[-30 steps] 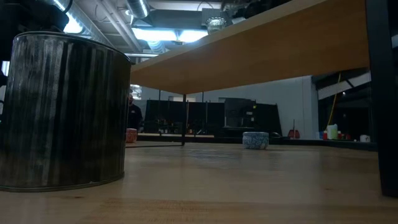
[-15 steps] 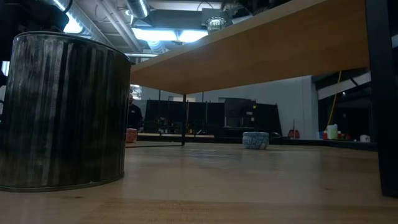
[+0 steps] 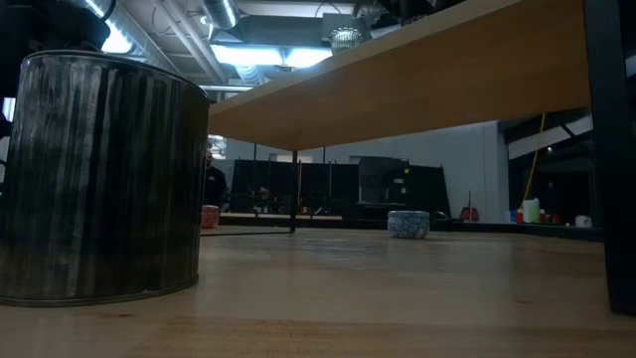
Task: Pick & Place candle stick holders
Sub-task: Put the right transparent candle holder on the shelf
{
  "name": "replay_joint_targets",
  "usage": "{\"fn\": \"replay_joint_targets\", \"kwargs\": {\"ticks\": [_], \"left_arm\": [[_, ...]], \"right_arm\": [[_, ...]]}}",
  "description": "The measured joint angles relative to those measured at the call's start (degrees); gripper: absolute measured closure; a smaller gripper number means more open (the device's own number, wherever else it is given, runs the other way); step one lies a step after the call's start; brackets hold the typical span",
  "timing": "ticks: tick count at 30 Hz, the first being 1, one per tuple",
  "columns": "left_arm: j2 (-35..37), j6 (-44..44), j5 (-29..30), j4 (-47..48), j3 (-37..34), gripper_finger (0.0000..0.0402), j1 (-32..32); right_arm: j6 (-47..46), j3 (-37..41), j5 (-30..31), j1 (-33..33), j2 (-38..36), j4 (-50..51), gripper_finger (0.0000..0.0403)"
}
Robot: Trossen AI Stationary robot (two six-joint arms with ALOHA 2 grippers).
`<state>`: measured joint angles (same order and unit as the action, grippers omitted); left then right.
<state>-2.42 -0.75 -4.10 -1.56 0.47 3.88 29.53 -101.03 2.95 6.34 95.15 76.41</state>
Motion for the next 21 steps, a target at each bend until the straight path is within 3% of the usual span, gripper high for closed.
{"fn": "replay_joint_targets", "kwargs": {"ticks": [21], "left_arm": [[0.01,0.00,0.00,0.01,0.00,0.0398,-0.02]], "right_arm": [[4.38,0.11,0.08,1.39,1.03,-2.76,0.0220]]}}
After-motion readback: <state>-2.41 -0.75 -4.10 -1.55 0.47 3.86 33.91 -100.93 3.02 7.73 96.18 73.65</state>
